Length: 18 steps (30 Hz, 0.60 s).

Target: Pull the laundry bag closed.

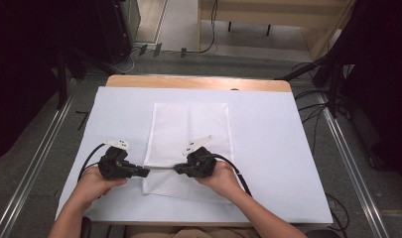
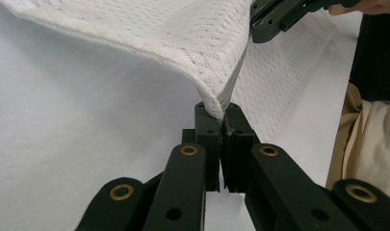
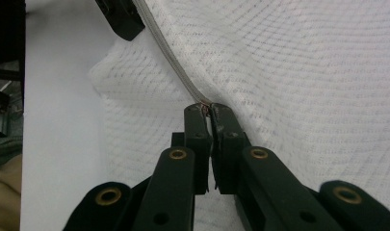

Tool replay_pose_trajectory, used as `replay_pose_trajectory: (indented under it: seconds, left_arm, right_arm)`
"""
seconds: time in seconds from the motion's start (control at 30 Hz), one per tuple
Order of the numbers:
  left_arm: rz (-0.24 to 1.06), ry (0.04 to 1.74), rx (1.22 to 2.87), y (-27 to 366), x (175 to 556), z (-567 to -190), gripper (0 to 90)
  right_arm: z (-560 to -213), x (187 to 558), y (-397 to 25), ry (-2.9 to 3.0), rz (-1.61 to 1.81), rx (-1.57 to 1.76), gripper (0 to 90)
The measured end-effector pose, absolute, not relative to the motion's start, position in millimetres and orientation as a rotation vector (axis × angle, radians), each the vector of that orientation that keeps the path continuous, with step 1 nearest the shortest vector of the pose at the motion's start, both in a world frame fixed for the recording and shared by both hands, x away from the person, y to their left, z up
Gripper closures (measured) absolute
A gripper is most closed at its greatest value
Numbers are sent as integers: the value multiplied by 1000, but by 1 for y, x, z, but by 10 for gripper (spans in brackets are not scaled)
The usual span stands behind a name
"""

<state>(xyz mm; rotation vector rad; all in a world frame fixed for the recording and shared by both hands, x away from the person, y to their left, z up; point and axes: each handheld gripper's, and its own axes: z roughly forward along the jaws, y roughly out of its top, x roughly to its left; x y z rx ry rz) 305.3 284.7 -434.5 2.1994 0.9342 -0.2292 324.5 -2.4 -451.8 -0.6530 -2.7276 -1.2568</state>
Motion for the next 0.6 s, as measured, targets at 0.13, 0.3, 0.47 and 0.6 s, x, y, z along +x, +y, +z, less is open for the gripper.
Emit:
replay_pose_trajectory:
  seconds: [0.13,0.3,0.47,0.6]
  left_arm:
    - [-223,934,2203,284,305,-435,881]
    - [-228,930,2197,285,305,-434,881]
    - [-222,935,2199,285,305,-434,881]
    - [-222,924,2205,284,305,-435,881]
  right_arm:
    - [-453,326,-9,-2724,-1250,-675,879]
    - [-451,326,-12,-2712,-1260,-663,879]
    - [-451,326,-15,-2713,-1250,-679,879]
    - [-450,326,-19,-2715,-1248,-675,879]
